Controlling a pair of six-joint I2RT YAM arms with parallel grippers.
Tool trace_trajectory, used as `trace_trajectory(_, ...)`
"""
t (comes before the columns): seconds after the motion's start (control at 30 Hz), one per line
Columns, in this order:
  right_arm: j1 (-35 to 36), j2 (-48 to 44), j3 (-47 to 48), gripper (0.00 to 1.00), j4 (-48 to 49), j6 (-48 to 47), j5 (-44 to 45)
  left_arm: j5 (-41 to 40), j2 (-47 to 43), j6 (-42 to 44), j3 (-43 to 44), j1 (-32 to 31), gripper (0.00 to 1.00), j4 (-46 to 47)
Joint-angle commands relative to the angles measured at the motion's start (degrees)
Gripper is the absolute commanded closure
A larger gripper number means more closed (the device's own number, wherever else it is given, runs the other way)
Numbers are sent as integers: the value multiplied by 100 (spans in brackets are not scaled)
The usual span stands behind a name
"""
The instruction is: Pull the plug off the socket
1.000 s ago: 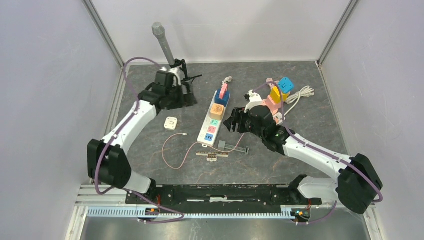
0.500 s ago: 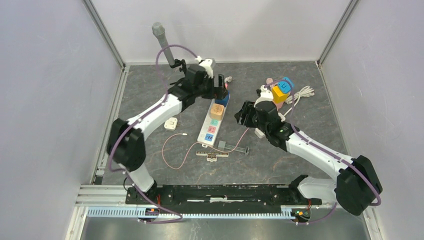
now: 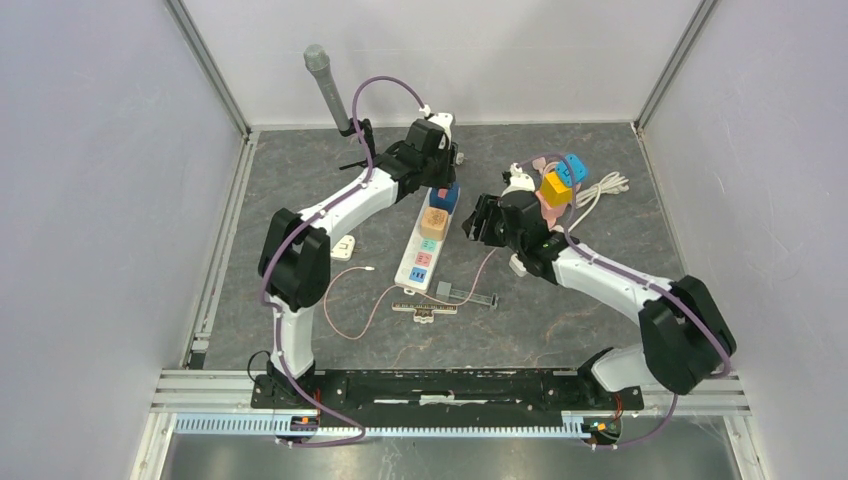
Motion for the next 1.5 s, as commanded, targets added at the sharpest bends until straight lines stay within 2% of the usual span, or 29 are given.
trace_trajectory(0.0, -129, 325, 315, 36, 555, 71, -154, -119, 170, 221, 457, -1, 54, -364)
trace_trajectory(0.1, -246, 528, 377, 37, 784, 170, -298, -72, 187, 295, 424, 0, 67, -408)
trace_trajectory(0.2, -397, 818, 292, 38, 1557, 325, -760, 6, 184, 323, 451, 0, 83, -525)
trace_trajectory(0.23, -443, 958, 327, 38, 1686, 447, -995, 3, 172, 301, 469, 9, 85, -560)
trace_trajectory(0.3, -491, 1240, 489, 39, 1903, 577, -1163, -18, 132, 245, 469, 9, 85, -591)
trace_trajectory(0.33, -506, 1384, 607, 39, 1947, 632, -1191, -23, 118, 214, 469, 13, 81, -593)
trace_trajectory(0.4, -518, 1642, 848, 41, 1979, 696, -1229, 1, 122, 193, 480, 18, 64, -600)
trace_trajectory(0.47, -533, 1865, 1067, 43, 1930, 738, -1228, -32, 155, 206, 492, 17, 53, -598)
trace_trajectory(0.57, -554, 2046, 1208, 46, 1990, 735, -1147, -60, 264, 185, 562, 20, 52, -627)
trace_trajectory(0.67, -594, 2180, 1279, 49, 2065, 713, -1136, 20, 355, 156, 666, 20, 55, -668)
trace_trajectory(0.77, -627, 2294, 1308, 53, 2053, 664, -1104, 30, 397, 164, 719, 26, 67, -688)
trace_trajectory(0.93, -660, 2614, 1535, 56, 1871, 414, -1281, 245, 391, 208, 794, 24, 97, -801)
trace_trajectory(1.23, -665, 2938, 1705, 62, 1376, 190, -1334, 373, 260, 152, 794, 27, 98, -858)
trace_trajectory(1.47, -669, 3076, 1532, 76, 1086, 218, -1193, 556, 80, -3, 899, 27, 98, -917)
